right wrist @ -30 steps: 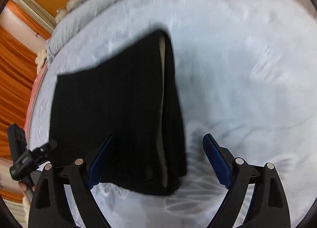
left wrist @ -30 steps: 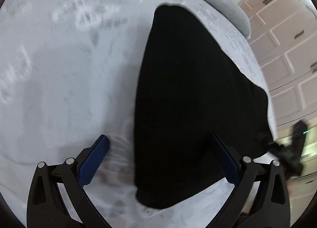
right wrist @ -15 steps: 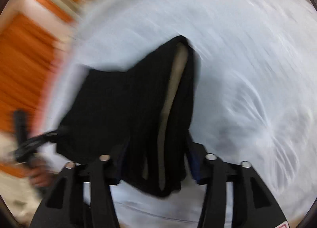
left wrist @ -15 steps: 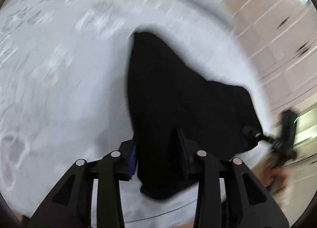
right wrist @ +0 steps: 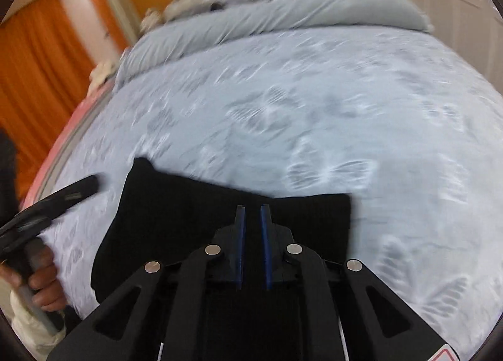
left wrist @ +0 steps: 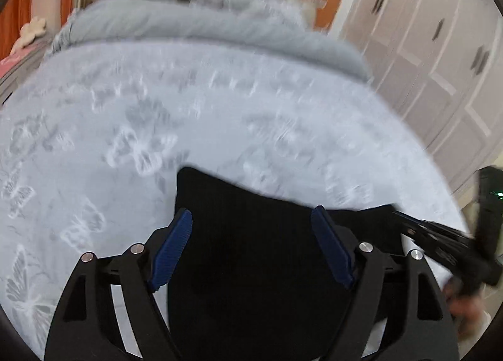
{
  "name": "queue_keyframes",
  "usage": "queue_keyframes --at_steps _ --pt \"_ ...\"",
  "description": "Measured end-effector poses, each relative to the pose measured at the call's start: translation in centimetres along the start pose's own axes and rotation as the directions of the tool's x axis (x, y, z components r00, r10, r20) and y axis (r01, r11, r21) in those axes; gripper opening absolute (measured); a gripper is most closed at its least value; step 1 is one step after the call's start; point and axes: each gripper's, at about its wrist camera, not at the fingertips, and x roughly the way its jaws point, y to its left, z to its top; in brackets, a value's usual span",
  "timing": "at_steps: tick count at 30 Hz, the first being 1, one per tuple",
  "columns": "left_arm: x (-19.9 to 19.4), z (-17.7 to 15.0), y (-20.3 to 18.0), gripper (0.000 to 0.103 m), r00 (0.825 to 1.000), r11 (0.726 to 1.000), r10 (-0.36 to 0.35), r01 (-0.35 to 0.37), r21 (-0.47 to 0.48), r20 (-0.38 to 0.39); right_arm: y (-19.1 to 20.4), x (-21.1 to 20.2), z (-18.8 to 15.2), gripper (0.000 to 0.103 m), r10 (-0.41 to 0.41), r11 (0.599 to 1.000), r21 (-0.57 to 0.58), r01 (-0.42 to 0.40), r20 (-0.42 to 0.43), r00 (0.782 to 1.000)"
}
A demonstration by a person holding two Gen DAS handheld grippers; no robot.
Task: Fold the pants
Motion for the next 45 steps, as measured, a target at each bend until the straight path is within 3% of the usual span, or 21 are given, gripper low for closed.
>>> queue_keyframes --at_steps 1,2,3,5,6,8,10,12,14,17,20,23,25,28,30,35,37,39,42,43,45 --pt "2.2 -0.3 0.4 0.069 0.997 0.998 0.061 -0.062 -0.001 -0.048 0.5 1.6 0.2 0.009 -0.05 0.998 -0.038 0.049 -0.024 0.998" --pt "4.4 -0.7 1.3 0.07 0.984 0.989 0.148 -0.149 -0.012 -0.095 0.2 3.5 0.4 0.004 -0.133 0.989 -0.066 0.13 -0.051 0.99" --pt "5.5 -1.2 2.4 0.07 0.979 0.985 0.165 -0.171 -0.037 -0.122 -0.6 4.4 0.3 0.0 -0.141 0.989 -0.058 0.137 -0.072 0.987" --pt "7.1 -1.5 5.7 0.082 0.982 0.976 0.091 -0.121 -0.181 -0.167 -2.6 4.1 0.7 0.0 -0.06 0.996 0.065 0.064 -0.063 0.996" --pt "7.3 -1.5 6.6 0.082 0.983 0.97 0.061 -0.1 -0.221 -0.176 -2.8 2.8 1.0 0.0 -0.041 0.995 0.089 0.045 -0.043 0.998" --pt "5.9 -1.6 7.5 0.08 0.986 0.96 0.042 -0.084 -0.266 -0.159 -2.5 -0.1 1.3 0.014 -0.095 0.993 0.079 0.093 0.027 0.995" --pt "3.4 -1.4 7.1 0.077 0.993 0.964 0.062 -0.086 -0.252 -0.101 -2.7 -3.5 0.8 0.072 -0.129 0.99 0.062 0.124 0.083 0.988" --pt "-0.2 -1.8 6.5 0.086 0.998 0.981 0.053 -0.059 -0.187 -0.039 -3.7 -6.1 -1.0 0.077 -0.117 0.99 0.084 0.111 0.081 0.99" --pt "-2.9 -3.0 6.9 0.093 0.997 0.985 0.075 -0.075 -0.157 -0.005 -4.9 -7.6 -2.8 0.077 -0.042 0.993 0.117 0.034 0.062 0.997" --pt "-5.4 -6.0 8.1 0.093 0.998 0.988 0.062 -0.066 -0.137 -0.032 -4.3 -10.0 -6.4 0.074 0.047 0.997 0.064 -0.054 0.098 0.994" --pt "-7.2 -8.7 9.5 0.093 0.994 0.986 0.108 -0.112 -0.126 -0.035 0.7 -9.6 -8.8 0.073 0.048 0.987 -0.155 -0.03 0.113 0.992" --pt "-8.4 -9.4 10.7 0.093 0.971 0.964 0.239 -0.238 -0.121 -0.01 7.2 -7.8 -9.7 0.067 0.081 0.929 -0.367 -0.042 0.092 0.992" --pt "-8.3 -8.9 11.3 0.093 0.951 0.944 0.31 -0.309 -0.113 -0.009 12.4 -5.7 -10.2 0.052 0.095 0.861 -0.505 -0.059 0.046 0.994" --pt "-8.6 -8.8 12.3 0.093 0.945 0.937 0.327 -0.327 -0.124 -0.019 17.6 -2.1 -10.8 0.034 0.066 0.783 -0.62 -0.047 0.008 0.998" --pt "-8.6 -8.6 12.8 0.093 0.944 0.934 0.33 -0.33 -0.136 -0.024 19.7 0.0 -11.0 0.033 0.041 0.742 -0.67 -0.03 0.002 0.999" --pt "-8.7 -8.7 13.4 0.093 0.942 0.936 0.335 -0.335 -0.113 -0.02 21.5 3.3 -10.9 0.032 0.013 0.7 -0.713 -0.023 -0.019 1.0" --pt "-8.8 -9.1 13.4 0.093 0.94 0.934 0.342 -0.342 -0.101 -0.022 21.6 3.8 -10.5 0.004 0.02 0.712 -0.701 -0.044 -0.043 0.999" --pt "-8.9 -9.3 13.7 0.093 0.938 0.933 0.345 -0.346 -0.097 -0.03 22.0 2.2 -10.0 0.003 0.082 0.726 -0.681 -0.093 -0.049 0.995" --pt "-9.6 -9.5 14.3 0.093 0.941 0.934 0.337 -0.338 -0.116 -0.025 22.5 -1.3 -10.9 0.004 0.151 0.69 -0.71 -0.144 -0.054 0.987" --pt "-9.8 -9.6 14.6 0.094 0.942 0.934 0.334 -0.334 -0.127 -0.02 22.2 -0.9 -11.6 0.004 0.155 0.688 -0.708 -0.161 -0.073 0.985" --pt "-9.9 -9.6 15.0 0.095 0.946 0.935 0.323 -0.323 -0.146 -0.021 21.0 2.0 -12.7 0.004 0.088 0.697 -0.701 -0.153 -0.128 0.988"
